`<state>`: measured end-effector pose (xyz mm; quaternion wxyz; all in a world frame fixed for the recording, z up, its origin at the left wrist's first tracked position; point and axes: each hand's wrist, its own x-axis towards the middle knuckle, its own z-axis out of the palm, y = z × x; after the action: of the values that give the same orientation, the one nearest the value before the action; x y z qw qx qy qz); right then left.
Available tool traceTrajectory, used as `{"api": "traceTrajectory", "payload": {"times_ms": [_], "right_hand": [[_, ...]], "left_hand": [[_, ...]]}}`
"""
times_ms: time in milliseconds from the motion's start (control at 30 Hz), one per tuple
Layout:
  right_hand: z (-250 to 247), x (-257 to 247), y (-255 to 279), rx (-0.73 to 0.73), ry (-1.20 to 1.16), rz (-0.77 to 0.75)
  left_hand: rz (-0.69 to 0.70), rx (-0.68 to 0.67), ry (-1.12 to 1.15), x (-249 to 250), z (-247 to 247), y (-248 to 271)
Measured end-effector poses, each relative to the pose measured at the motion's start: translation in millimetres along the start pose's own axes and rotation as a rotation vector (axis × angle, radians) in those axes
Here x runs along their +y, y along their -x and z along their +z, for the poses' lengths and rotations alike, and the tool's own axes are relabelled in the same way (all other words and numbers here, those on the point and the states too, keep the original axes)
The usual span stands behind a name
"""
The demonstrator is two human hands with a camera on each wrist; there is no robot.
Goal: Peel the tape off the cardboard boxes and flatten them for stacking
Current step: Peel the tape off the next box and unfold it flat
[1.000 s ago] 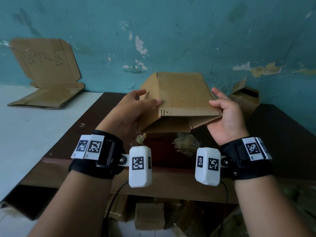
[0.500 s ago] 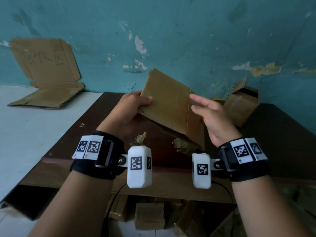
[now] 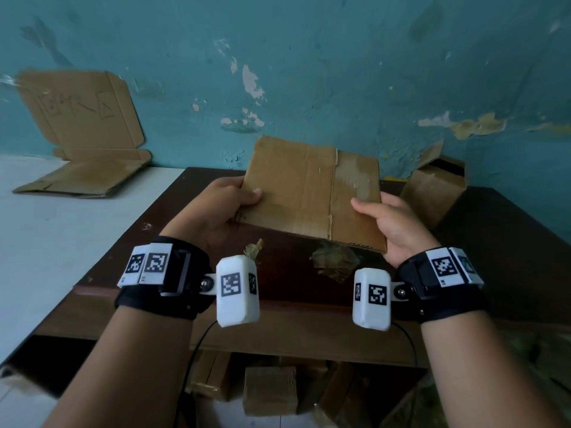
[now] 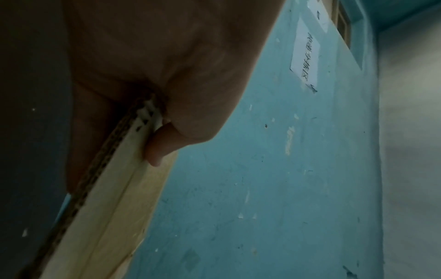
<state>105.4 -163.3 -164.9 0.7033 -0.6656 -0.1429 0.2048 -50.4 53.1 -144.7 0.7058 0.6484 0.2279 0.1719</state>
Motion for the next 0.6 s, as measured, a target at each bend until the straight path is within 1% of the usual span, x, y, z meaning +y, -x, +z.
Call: {"api": "traceTrajectory", "payload": {"times_ms": [100, 167, 233, 300, 433, 533, 600], "right_hand": [[0.9, 1.3, -0.6, 0.01, 0.031, -0.001], [1.6, 1.3, 0.3, 0.005, 0.042, -0.001], [2.9, -0.3, 2.3, 0.002, 0.035, -0.005], [5.2, 0.3, 2.6, 0.016, 0.057, -0.034], [11.9, 5.1, 0.7, 0.077, 0.213, -0.113], [14.2, 8.6, -1.7, 0.088, 0.244, -0.107], [15.1, 9.7, -1.0, 0.094, 0.221, -0.1]], "left_hand": [[-0.003, 0.061, -0.077, -4.6, 4.7, -2.7], [0.04, 0.129, -0.228, -6.6, 9.5, -3.5], [0.115, 0.193, -0.418, -8.9, 11.6, -5.1], [0.15, 0.235, -0.519, -10.5, 12.2, -7.4], [0.165, 0.256, -0.532, -11.9, 11.7, -10.3], [0.165, 0.263, -0.544, -11.6, 10.3, -11.0], [0.166, 0.265, -0.522, -11.6, 8.9, -11.1]]}}
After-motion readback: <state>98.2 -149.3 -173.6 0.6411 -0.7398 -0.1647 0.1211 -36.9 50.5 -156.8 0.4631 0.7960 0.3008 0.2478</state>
